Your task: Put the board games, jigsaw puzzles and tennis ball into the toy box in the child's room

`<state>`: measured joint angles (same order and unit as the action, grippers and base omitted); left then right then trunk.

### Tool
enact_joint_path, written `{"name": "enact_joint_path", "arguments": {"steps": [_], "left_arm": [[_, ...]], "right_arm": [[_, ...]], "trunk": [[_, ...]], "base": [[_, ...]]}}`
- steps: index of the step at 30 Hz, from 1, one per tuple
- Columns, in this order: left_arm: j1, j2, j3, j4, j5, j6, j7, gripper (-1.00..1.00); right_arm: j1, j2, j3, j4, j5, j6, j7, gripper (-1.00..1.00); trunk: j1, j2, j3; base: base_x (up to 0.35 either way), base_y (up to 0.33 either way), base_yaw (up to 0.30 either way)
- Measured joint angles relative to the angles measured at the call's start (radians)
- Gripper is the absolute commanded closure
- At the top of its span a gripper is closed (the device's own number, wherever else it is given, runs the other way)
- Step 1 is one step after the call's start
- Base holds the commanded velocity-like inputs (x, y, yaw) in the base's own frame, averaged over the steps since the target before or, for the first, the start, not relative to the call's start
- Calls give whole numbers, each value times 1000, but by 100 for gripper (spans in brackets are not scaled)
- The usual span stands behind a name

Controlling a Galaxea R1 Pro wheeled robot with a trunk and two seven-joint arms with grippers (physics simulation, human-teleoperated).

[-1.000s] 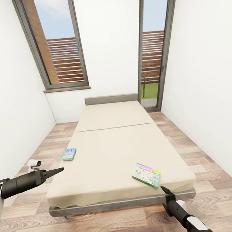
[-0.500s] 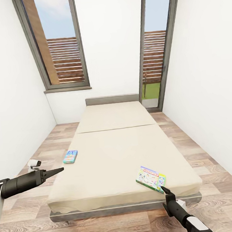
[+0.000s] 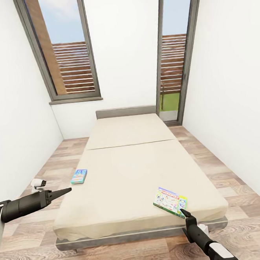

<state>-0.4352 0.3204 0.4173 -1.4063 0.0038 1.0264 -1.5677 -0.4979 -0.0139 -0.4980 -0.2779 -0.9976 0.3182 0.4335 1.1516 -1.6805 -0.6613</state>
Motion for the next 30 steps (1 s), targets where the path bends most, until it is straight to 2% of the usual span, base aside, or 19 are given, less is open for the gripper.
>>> {"name": "enact_joint_path", "arguments": {"steps": [18, 28, 30], "left_arm": [[2, 0, 0, 0, 1, 0, 0, -100], [2, 0, 0, 0, 2, 0, 0, -100], [2, 0, 0, 0, 2, 0, 0, -100]], "right_arm": [[0, 0, -1, 0, 0, -2, -1, -100], [0, -1, -4, 0, -1, -3, 0, -100], [0, -1, -4, 0, -1, -8, 1, -100]], "trunk": [[0, 0, 0], [38, -70, -31], [38, -70, -31]], "base": [[1, 1, 0], [0, 0, 0], [0, 0, 0]]}}
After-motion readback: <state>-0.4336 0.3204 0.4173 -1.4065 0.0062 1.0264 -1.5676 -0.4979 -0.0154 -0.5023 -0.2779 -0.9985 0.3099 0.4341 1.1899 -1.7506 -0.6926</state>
